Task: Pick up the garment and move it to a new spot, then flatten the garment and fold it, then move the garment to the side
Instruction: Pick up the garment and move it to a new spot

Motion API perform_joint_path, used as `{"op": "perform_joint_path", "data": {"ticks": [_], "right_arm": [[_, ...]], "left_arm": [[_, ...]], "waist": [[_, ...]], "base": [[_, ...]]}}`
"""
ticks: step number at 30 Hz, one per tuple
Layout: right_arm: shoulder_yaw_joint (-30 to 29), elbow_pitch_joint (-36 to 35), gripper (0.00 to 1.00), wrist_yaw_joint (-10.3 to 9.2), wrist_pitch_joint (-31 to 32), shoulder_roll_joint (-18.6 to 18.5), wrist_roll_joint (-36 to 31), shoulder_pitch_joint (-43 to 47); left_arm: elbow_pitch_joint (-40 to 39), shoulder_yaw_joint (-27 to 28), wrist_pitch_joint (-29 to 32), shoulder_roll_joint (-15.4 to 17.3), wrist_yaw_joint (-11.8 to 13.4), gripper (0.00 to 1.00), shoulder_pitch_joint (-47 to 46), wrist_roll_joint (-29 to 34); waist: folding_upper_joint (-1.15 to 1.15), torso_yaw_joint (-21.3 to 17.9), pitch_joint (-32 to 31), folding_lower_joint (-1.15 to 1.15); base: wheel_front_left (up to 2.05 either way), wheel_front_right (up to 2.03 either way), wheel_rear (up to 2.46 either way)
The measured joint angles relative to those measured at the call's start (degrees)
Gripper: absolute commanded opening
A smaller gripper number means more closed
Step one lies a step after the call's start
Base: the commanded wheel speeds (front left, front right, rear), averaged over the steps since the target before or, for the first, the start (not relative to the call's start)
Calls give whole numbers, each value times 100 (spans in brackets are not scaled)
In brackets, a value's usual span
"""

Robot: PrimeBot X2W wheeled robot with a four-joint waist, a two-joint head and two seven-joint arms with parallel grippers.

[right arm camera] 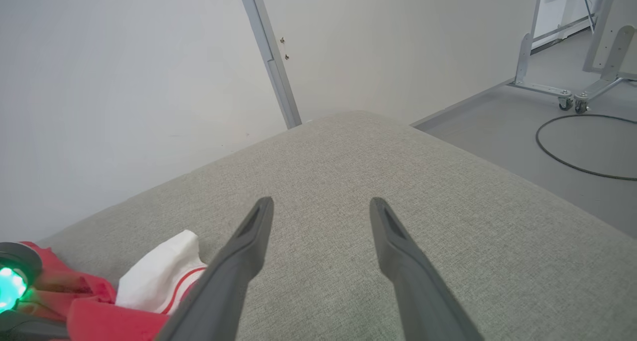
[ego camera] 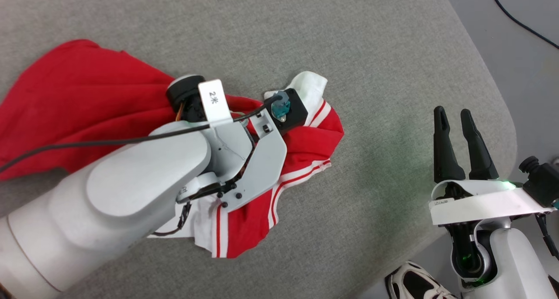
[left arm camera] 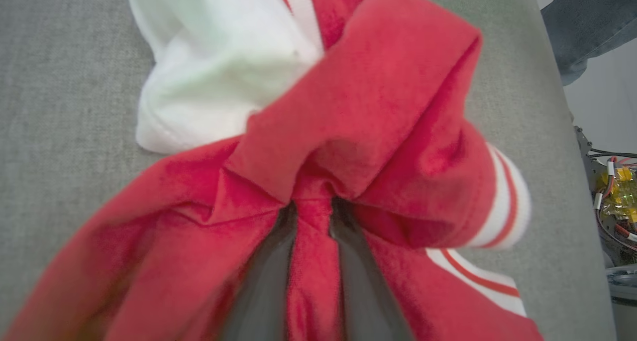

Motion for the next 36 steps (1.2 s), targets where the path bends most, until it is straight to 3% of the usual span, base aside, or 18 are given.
{"op": "perform_joint_path", "data": {"ticks": [4, 5, 7, 8, 9, 16, 23, 33, 36], "right_arm": [[-4, -8, 100, 0, 0, 0, 0, -13], [-8, -8, 100, 0, 0, 0, -10, -29], [-31, -24, 100, 0, 1, 3, -69, -73], [-44, -30, 100, 0, 1, 2, -112, -74], [-64, -27, 100, 0, 1, 4, -187, -73], [-256, -3, 100, 0, 0, 12, -815, -55], [-438, 62, 100, 0, 0, -26, -1479, 58], [-573, 182, 100, 0, 0, -530, -1684, 482], [-672, 213, 100, 0, 1, -679, -1697, 612]], "left_arm": [[20, 41, 45, 7, -3, 0, 8, 34], [49, 42, 21, -5, -4, 25, 5, 25], [112, 31, -80, -41, -10, 57, -20, -7], [157, 12, -178, -60, -11, 87, -48, -18], [233, -9, -327, -90, -25, 100, -82, -67], [494, -66, -1496, -230, -2, 100, -222, -94], [647, -63, -2824, -252, -1, 100, -90, -434], [1734, -10, -5232, -264, 0, 100, 1064, -1357], [2101, 191, -5562, -338, 0, 100, 1543, -1595]], "waist": [[0, -58, 104, 0], [0, -50, 110, 0], [0, -16, 108, 0], [0, 11, 102, 0], [0, 43, 92, 0], [0, 465, -73, 0], [0, 1146, -444, 0], [0, 2195, -1029, 0], [0, 2498, -1174, 0]], "base": [[0, 0, 0], [0, 0, 0], [0, 0, 0], [0, 0, 0], [0, 0, 0], [0, 0, 0], [0, 0, 0], [0, 0, 0], [0, 0, 0]]}}
